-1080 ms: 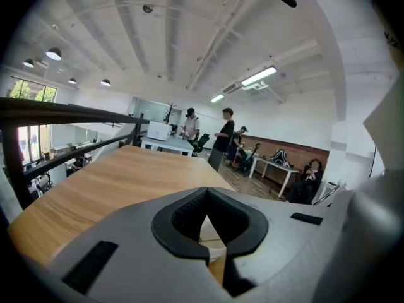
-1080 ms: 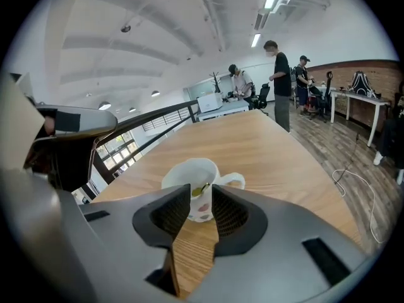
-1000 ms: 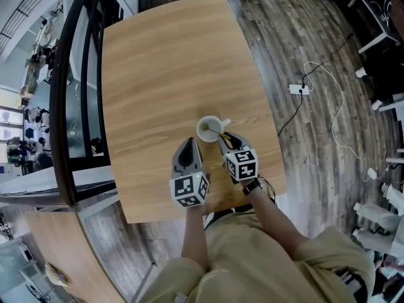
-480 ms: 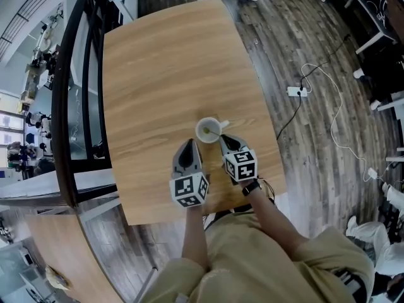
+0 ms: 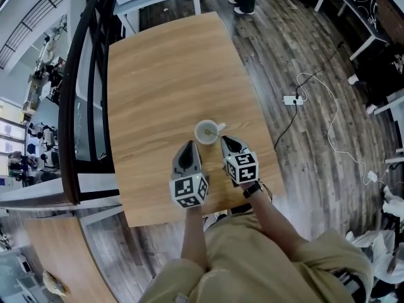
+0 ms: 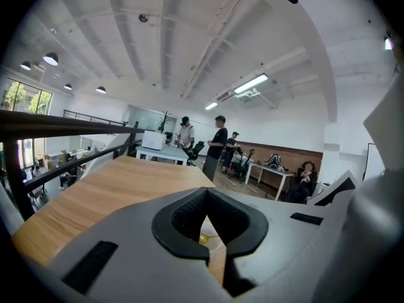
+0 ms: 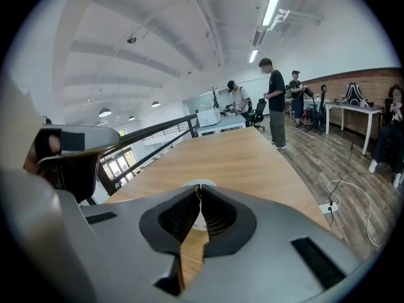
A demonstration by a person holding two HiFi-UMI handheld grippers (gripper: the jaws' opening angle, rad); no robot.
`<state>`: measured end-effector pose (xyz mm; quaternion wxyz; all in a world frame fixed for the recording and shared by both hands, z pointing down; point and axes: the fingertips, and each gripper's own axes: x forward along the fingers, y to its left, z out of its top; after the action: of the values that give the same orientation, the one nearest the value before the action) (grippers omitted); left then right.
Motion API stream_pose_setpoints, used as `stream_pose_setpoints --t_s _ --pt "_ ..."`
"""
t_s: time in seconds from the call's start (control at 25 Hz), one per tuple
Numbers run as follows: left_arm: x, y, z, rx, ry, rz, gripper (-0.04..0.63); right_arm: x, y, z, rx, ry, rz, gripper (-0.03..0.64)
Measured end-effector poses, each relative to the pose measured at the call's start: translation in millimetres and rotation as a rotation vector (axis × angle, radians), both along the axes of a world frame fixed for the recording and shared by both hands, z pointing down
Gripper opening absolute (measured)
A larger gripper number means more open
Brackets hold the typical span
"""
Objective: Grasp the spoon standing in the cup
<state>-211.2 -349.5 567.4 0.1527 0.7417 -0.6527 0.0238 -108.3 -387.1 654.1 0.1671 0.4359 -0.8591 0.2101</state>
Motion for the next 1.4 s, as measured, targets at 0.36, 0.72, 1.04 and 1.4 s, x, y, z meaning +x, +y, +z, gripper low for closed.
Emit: stream_pose_setpoints --t_s 0.36,0.72,1.04,1.4 --pt "8.0 22.6 -39.4 0.077 -0.034 0.019 0.002 4.1 21.9 -69.8 0.144 0.001 -0.01 0.018" --pt "16.2 50.5 -76.6 0.149 -0.09 0.028 0.002 15.4 47.4 -129.5 0.278 -0.051 0.003 0.018" --pt "25.8 67.8 -120.1 0.251 -0.12 0.032 0.002 34.8 63.4 -183.4 0.388 -0.086 0.033 0.018" --pt "26.0 84.4 -168.3 0.351 -0.139 0.031 0.002 32.7 76.7 -232.1 0.485 -0.118 0.014 0.018"
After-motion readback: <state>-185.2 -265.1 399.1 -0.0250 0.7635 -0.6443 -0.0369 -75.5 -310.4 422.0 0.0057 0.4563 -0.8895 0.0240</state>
